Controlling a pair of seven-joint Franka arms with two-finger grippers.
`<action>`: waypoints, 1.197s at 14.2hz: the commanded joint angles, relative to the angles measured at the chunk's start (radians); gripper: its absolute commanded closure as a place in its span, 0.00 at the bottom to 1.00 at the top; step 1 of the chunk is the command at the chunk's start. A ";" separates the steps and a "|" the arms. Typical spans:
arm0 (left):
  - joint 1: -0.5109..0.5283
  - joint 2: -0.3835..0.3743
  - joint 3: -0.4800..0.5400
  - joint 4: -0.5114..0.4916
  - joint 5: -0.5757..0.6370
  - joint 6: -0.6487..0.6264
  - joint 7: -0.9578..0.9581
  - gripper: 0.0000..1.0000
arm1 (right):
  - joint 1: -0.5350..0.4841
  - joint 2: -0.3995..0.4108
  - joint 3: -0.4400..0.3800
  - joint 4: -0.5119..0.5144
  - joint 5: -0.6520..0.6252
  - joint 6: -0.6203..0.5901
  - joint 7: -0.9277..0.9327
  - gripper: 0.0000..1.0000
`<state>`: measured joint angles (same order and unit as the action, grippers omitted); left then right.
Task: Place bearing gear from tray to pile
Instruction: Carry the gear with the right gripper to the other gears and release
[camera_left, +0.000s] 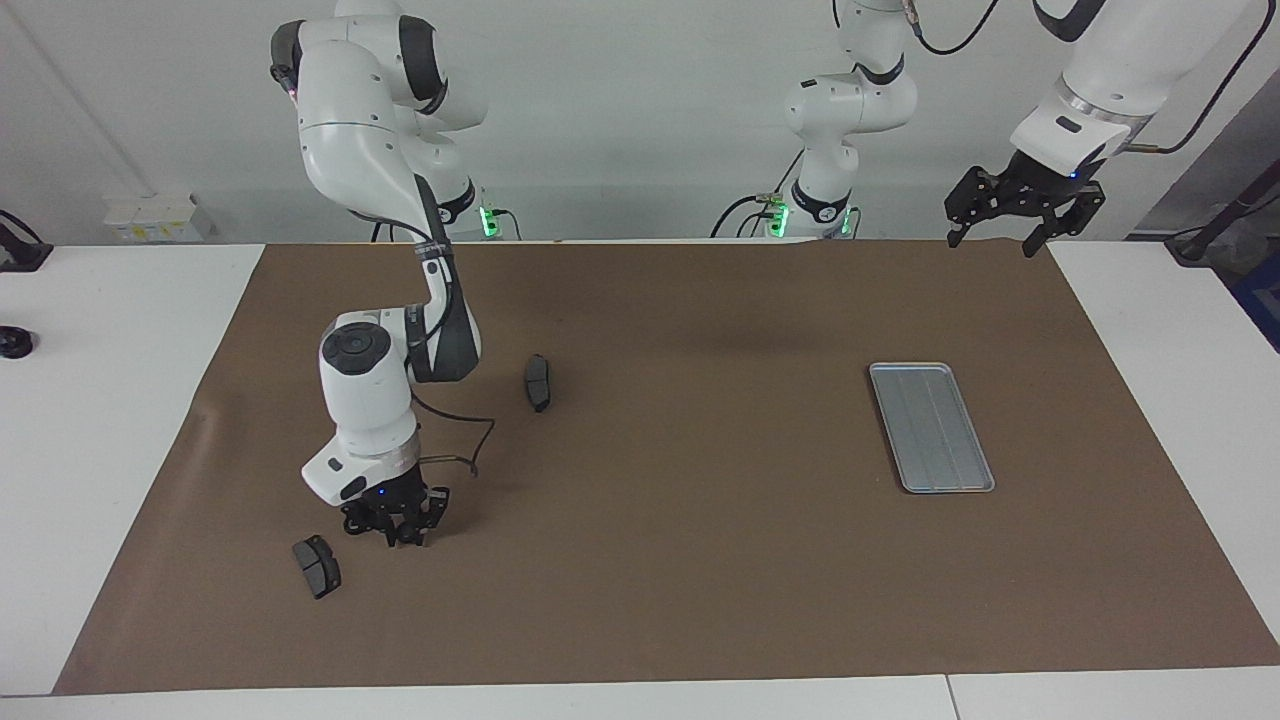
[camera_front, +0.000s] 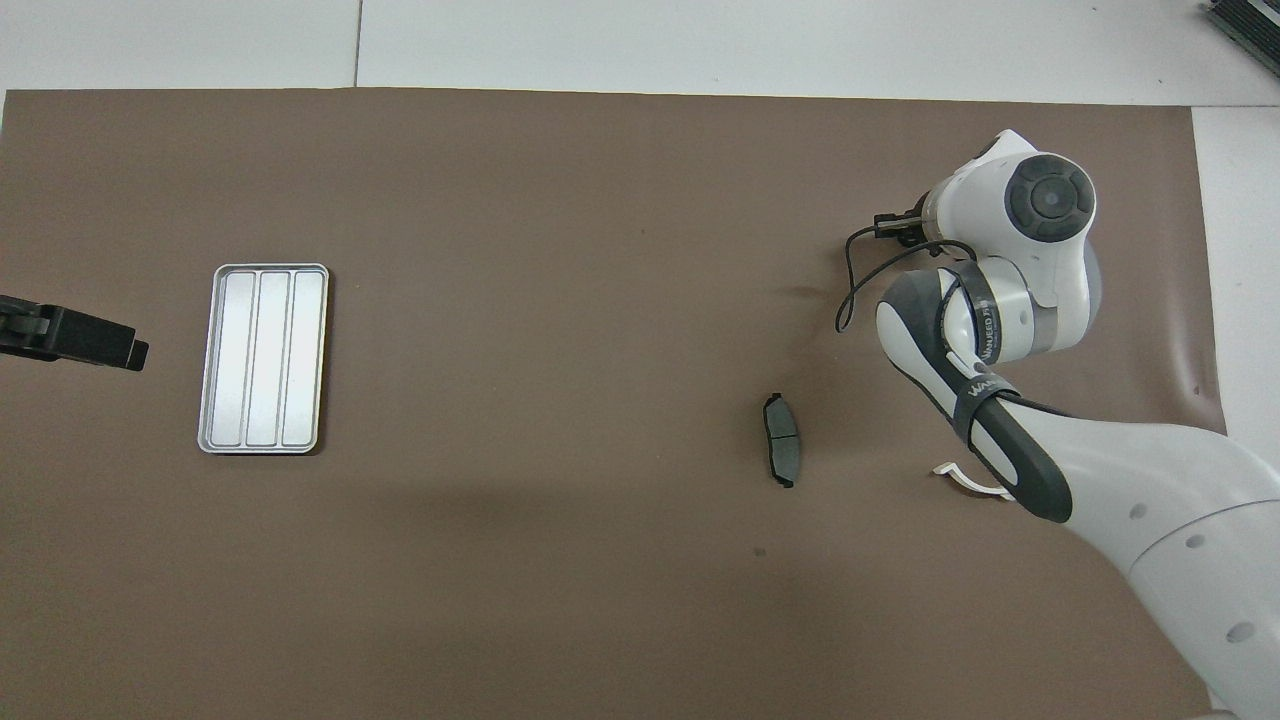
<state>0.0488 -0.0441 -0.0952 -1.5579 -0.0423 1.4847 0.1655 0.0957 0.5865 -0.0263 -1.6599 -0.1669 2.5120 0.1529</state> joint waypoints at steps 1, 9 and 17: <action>0.003 -0.007 -0.003 -0.007 0.016 -0.011 -0.009 0.00 | -0.016 -0.004 0.016 -0.001 -0.003 -0.018 -0.009 0.63; 0.003 -0.007 -0.003 -0.007 0.016 -0.011 -0.009 0.00 | -0.014 -0.103 0.017 0.009 0.001 -0.201 -0.003 0.24; 0.003 -0.007 -0.003 -0.007 0.016 -0.011 -0.009 0.00 | -0.070 -0.338 0.017 0.009 0.071 -0.473 -0.010 0.15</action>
<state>0.0488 -0.0440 -0.0952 -1.5579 -0.0423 1.4841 0.1654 0.0518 0.3222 -0.0243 -1.6307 -0.1486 2.0850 0.1529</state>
